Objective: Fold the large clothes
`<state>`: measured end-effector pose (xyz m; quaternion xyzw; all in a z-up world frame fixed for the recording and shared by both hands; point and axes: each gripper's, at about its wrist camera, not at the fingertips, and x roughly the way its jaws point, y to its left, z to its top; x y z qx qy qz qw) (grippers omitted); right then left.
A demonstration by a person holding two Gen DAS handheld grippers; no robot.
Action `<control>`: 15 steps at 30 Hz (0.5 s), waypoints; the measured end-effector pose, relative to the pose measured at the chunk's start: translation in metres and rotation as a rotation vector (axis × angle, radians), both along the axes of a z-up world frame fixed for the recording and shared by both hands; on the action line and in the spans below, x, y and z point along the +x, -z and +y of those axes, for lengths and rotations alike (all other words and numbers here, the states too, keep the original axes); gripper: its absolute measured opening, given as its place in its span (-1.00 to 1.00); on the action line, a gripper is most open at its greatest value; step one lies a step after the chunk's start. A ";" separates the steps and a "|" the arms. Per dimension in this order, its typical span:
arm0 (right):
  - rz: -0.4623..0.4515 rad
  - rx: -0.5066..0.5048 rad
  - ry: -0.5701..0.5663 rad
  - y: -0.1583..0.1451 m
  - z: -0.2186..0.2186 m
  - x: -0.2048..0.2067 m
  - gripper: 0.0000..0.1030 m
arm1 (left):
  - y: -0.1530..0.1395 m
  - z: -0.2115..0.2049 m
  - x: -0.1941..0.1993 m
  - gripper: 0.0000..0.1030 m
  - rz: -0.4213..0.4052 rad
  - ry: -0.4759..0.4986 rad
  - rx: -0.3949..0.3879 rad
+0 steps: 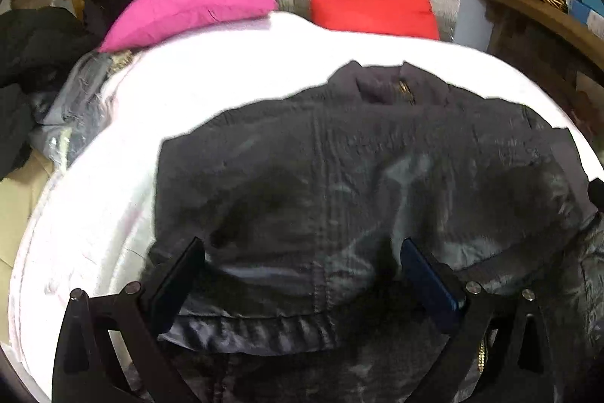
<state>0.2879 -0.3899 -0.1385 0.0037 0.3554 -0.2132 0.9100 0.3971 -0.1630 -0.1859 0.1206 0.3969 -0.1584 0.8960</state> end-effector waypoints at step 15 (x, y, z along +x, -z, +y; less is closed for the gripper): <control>-0.021 -0.017 -0.009 -0.005 0.004 -0.003 0.33 | 0.012 -0.007 0.000 0.99 0.011 -0.007 0.065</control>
